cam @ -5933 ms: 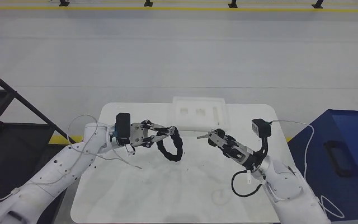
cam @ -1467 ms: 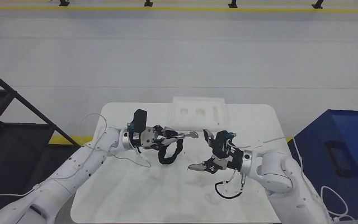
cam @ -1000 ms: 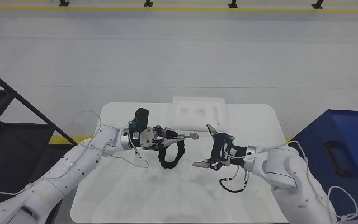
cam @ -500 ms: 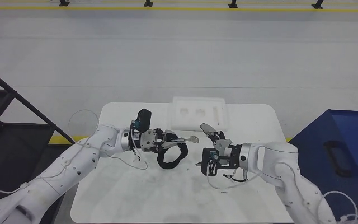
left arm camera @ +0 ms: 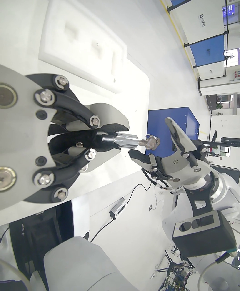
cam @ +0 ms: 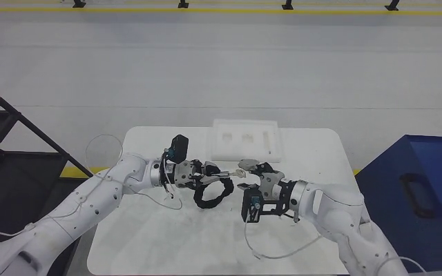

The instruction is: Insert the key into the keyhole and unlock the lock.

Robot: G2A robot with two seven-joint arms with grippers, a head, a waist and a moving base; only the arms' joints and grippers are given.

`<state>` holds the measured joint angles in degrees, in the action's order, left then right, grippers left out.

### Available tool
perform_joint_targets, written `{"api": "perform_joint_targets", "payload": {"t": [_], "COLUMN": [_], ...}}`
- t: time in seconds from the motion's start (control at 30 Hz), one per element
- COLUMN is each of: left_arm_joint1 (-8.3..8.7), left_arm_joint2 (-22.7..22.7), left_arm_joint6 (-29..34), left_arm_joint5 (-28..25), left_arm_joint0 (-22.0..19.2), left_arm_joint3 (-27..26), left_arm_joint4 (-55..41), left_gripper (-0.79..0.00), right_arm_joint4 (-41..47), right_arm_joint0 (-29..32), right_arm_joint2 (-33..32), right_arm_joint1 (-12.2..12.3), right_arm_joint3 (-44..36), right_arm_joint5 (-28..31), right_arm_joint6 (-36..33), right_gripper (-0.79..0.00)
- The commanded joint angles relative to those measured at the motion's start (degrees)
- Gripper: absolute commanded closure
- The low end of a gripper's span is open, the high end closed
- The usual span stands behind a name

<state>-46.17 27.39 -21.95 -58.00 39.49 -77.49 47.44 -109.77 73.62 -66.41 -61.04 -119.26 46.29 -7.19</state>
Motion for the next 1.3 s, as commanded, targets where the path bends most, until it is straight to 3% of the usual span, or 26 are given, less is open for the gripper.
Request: {"api": "perform_joint_targets", "payload": {"t": [0.0, 0.13, 0.27, 0.87, 0.9, 1.0, 1.27], "left_arm_joint1": [0.03, 0.11, 0.18, 0.39, 0.41, 0.43, -0.3], "left_arm_joint2": [-0.2, -0.7, -1.1, -1.7, -1.8, -1.7, -0.4], "left_arm_joint6": [-0.2, -0.5, -0.8, -2.3, -2.3, -2.6, -2.3], "left_arm_joint5": [0.0, 0.0, 0.0, 0.0, 0.0, 0.0, 0.1], "left_arm_joint0": [-0.1, -0.3, -0.5, -1.0, -1.0, -1.0, -0.7], "left_arm_joint3": [0.0, 0.1, 0.2, 0.2, 0.2, 0.2, 3.2], "left_arm_joint4": [0.0, 0.1, 0.1, 1.0, 1.1, 1.3, 4.7], "left_gripper": [0.0, 0.0, 0.0, 0.0, 0.0, 0.0, 0.0], "right_arm_joint4": [-0.9, -2.0, -1.7, 13.8, 14.7, 18.5, 27.9], "right_arm_joint0": [0.2, 0.6, 0.8, 0.3, 0.2, -0.1, -0.7], "right_arm_joint2": [0.2, 0.5, 0.4, -2.4, -2.5, -2.7, -3.5], "right_arm_joint1": [0.1, 0.2, 0.3, 0.1, 0.1, 0.0, -0.2], "right_arm_joint3": [-0.2, -0.3, -0.1, 3.7, 4.0, 5.1, 8.1], "right_arm_joint5": [-0.6, -1.5, -2.2, -0.9, -0.8, -0.3, 0.3], "right_arm_joint6": [0.7, 2.1, 3.2, 4.6, 4.1, 2.7, 0.6], "right_gripper": [-0.329, -0.243, 0.0, 0.0, -0.022, -0.785, -0.785]}}
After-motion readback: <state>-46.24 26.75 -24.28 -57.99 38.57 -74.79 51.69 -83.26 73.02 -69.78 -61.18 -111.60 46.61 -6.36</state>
